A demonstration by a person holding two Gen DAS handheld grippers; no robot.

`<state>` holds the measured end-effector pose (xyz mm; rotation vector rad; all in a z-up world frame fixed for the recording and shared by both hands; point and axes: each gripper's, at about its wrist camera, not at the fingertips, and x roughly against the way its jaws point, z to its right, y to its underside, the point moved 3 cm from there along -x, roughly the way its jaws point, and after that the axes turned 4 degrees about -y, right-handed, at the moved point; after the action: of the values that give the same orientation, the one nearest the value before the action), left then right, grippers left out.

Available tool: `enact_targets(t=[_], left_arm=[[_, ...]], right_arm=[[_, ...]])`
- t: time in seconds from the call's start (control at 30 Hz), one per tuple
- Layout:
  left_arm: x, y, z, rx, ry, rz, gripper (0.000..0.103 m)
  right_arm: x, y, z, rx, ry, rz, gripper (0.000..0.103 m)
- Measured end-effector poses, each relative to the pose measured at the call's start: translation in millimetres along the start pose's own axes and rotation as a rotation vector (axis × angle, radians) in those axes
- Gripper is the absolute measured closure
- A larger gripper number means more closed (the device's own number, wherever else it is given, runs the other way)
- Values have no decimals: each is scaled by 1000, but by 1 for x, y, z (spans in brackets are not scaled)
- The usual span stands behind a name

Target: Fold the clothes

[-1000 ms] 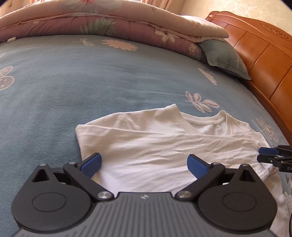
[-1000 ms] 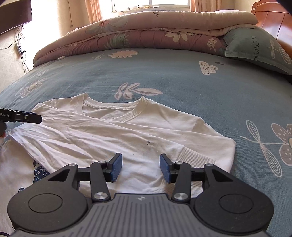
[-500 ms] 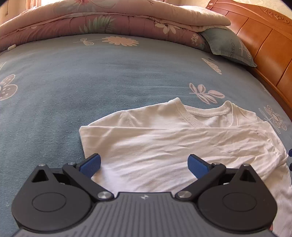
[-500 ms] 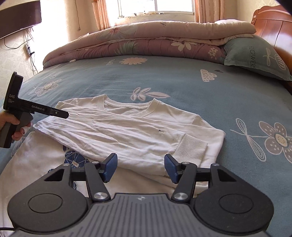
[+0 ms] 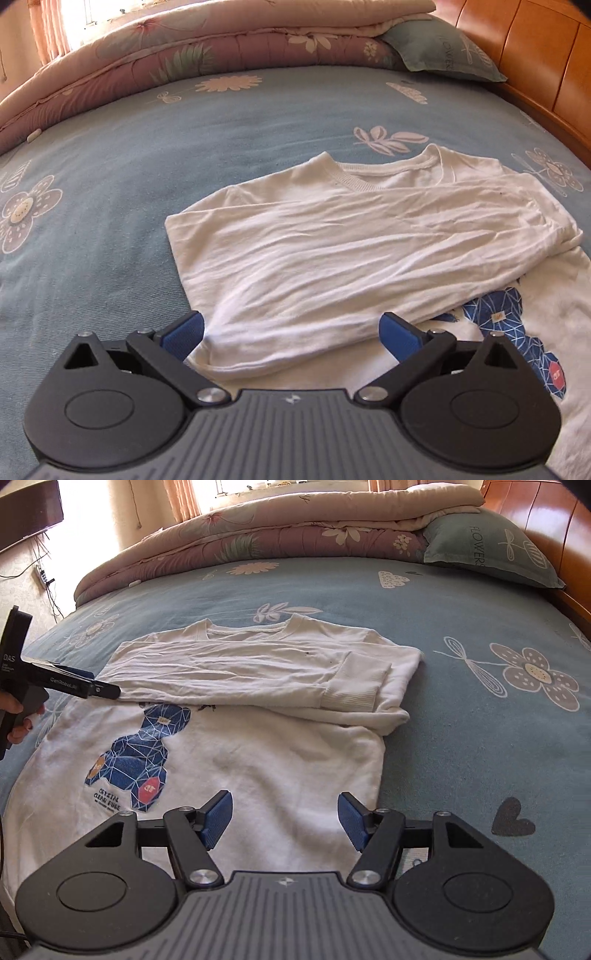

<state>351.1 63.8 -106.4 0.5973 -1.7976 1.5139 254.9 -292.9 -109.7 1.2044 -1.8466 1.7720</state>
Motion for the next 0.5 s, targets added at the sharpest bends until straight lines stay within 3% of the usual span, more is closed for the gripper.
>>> enact_targets(t=[0.13, 0.33, 0.5], left_arm=[[50, 6, 17, -74, 55, 57, 2], [95, 55, 63, -195, 151, 20, 2], [107, 104, 79, -246, 59, -29, 2]], right_arm=[[19, 12, 1, -18, -3, 6, 31], [29, 28, -49, 103, -43, 8, 19], [24, 46, -84, 133, -102, -13, 19]])
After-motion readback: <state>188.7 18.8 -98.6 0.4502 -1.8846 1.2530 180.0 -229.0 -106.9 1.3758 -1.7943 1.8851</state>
